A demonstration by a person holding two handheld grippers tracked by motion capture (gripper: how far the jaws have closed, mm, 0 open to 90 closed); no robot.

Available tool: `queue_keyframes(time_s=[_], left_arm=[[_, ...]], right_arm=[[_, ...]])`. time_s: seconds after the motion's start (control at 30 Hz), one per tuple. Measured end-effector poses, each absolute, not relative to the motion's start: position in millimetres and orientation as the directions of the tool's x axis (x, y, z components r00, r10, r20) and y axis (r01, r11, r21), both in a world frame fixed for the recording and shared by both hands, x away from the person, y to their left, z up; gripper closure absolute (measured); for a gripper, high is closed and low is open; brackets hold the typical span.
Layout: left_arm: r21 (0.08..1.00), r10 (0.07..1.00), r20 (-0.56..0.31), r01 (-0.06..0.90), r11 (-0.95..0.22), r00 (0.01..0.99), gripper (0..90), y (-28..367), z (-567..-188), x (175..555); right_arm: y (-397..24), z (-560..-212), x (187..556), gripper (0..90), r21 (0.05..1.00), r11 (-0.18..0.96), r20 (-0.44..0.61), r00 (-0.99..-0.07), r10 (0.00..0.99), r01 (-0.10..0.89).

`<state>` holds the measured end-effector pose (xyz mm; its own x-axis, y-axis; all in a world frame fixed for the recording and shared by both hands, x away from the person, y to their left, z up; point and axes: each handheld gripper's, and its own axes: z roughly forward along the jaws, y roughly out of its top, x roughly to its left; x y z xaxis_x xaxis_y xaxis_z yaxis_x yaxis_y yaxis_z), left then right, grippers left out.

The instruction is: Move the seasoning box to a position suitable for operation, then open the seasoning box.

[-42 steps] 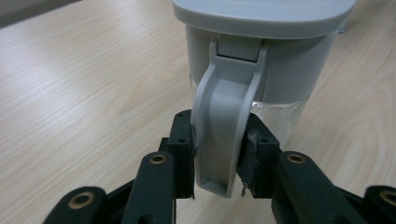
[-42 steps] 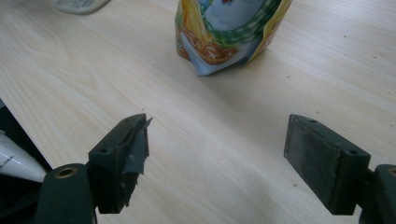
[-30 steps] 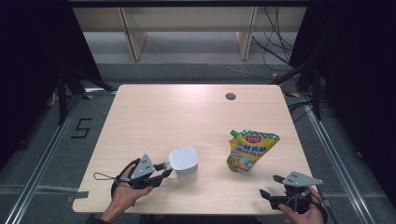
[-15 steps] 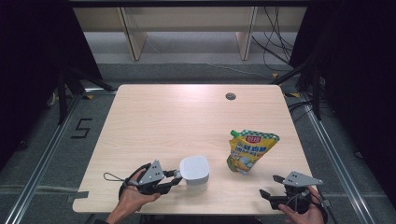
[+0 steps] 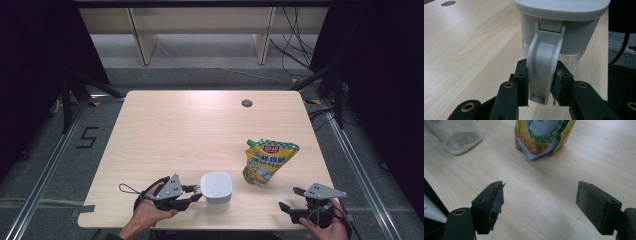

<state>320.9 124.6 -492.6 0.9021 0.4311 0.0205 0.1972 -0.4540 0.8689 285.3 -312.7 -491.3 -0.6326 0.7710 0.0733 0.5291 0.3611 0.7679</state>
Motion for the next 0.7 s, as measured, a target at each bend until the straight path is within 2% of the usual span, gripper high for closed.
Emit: queue_keyframes(time_s=[0.23, 0.27, 0.33, 0.4, 0.53, 0.7], left_arm=[[0.870, 0.438, 0.004, 0.212, -0.444, 0.899, 68.0, 123.7, -492.7, 321.1], [0.870, 0.434, 0.001, 0.213, -0.444, 0.901, 67.4, 124.1, -492.6, 321.9], [0.867, 0.437, -0.019, 0.232, -0.440, 0.899, 55.8, 124.9, -492.7, 322.1], [0.865, 0.439, -0.007, 0.225, -0.448, 0.898, 54.4, 128.7, -490.7, 321.7], [0.886, 0.474, -0.031, 0.245, -0.395, 0.880, 38.7, 138.8, -478.0, 318.0], [0.892, 0.502, -0.042, 0.259, -0.371, 0.864, 38.5, 142.5, -462.9, 312.5]], right_arm=[[-313.2, -491.6, 285.3, 23.4, 0.777, 0.366, 0.056, -0.636, 0.770, 0.511], [-312.0, -491.5, 284.2, 23.4, 0.769, 0.352, 0.087, -0.633, 0.770, 0.534], [-311.9, -491.7, 284.7, 23.4, 0.778, 0.360, 0.064, -0.635, 0.770, 0.515], [-311.4, -491.9, 284.0, 23.4, 0.775, 0.351, 0.078, -0.630, 0.773, 0.526], [-314.5, -491.4, 285.5, 23.3, 0.766, 0.371, 0.056, -0.629, 0.775, 0.525], [-313.1, -492.1, 285.5, 23.0, 0.774, 0.372, 0.054, -0.639, 0.767, 0.513]])
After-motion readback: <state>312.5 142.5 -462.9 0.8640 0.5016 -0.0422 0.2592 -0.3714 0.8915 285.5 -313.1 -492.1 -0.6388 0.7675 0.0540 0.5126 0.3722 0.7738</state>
